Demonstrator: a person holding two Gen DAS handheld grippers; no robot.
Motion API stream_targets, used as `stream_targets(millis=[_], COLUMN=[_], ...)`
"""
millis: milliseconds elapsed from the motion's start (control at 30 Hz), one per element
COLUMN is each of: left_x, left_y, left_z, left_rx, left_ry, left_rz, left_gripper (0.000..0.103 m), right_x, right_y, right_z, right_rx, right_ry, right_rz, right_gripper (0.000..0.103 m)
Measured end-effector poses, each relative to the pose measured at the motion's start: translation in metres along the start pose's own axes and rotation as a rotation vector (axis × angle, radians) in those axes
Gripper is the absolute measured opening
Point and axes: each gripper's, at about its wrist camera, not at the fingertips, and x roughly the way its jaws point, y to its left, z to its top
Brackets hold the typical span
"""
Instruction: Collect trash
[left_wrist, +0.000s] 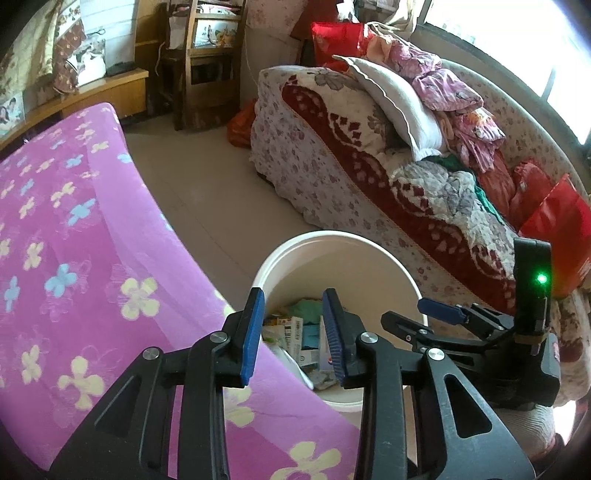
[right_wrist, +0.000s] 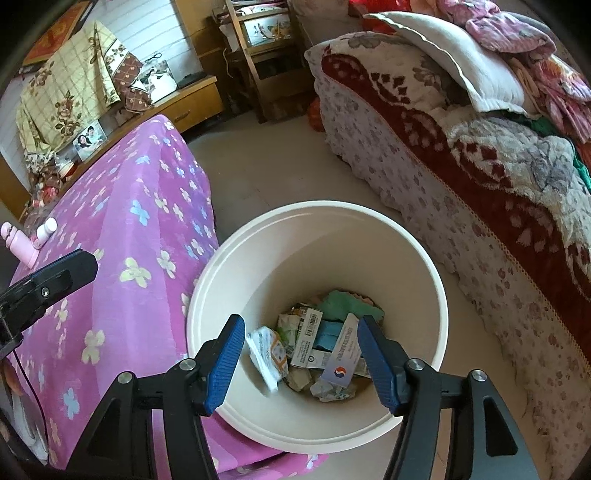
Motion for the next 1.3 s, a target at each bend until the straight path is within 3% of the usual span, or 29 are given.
stream_targets(millis=[233, 633, 800, 867, 900, 933, 1000, 1100, 1300], left_x=[-0.022, -0.063, -0.09, -0.098, -0.104, -0.109, -0.121, -0.135, -0.163], left_y=[0.013, 0.021, 0.021, 0.018, 0.017, 0.016, 0.014, 0.012, 0.008], left_z=[-0.005, -0.015, -0.02, -0.021, -0.023, -0.024, -0.027, -0.032, -0.042], left_rx=[0.01, -0.024, -0.035, -0.024, -0.025, -0.029, -0.029, -0.016, 0.015], left_ry=[-0.043, -0.159, -0.231, -0.245, -0.255, -0.268, -0.297, -0.326, -0.366], left_rz=[0.113, 0.161, 0.121, 0.118, 0.11, 0.102, 0.101, 0.111, 0.158], left_gripper=[0.03, 0.03, 0.031, 0.044, 0.056, 0.059, 0.06, 0.07, 0.07], right_x=[-0.01, -0.049, -0.078, -0.092, -0.099, -0.107, -0.119, -0.138, -0.17], right_y=[0.021, 0.041, 0.054, 0.06, 0.063, 0.066, 0.072, 0.08, 0.093], right_z=[0.0, -0.008, -0.015, -0.018, -0.02, -0.023, -0.025, -0.031, -0.041], right_rx=[-0.031, -0.022, -0.023, -0.024, -0.025, -0.027, -0.034, -0.047, -0.065], right_ry=[-0.036, -0.127, -0.212, -0.254, -0.273, -0.295, -0.327, -0.372, -0.447], right_rz=[0.011, 0.006, -0.019, -0.029, -0.033, -0.04, -0.047, -0.059, -0.076], right_gripper=[0.061, 0.063, 0.067, 0.069, 0.07, 0.071, 0.073, 0.076, 0.081])
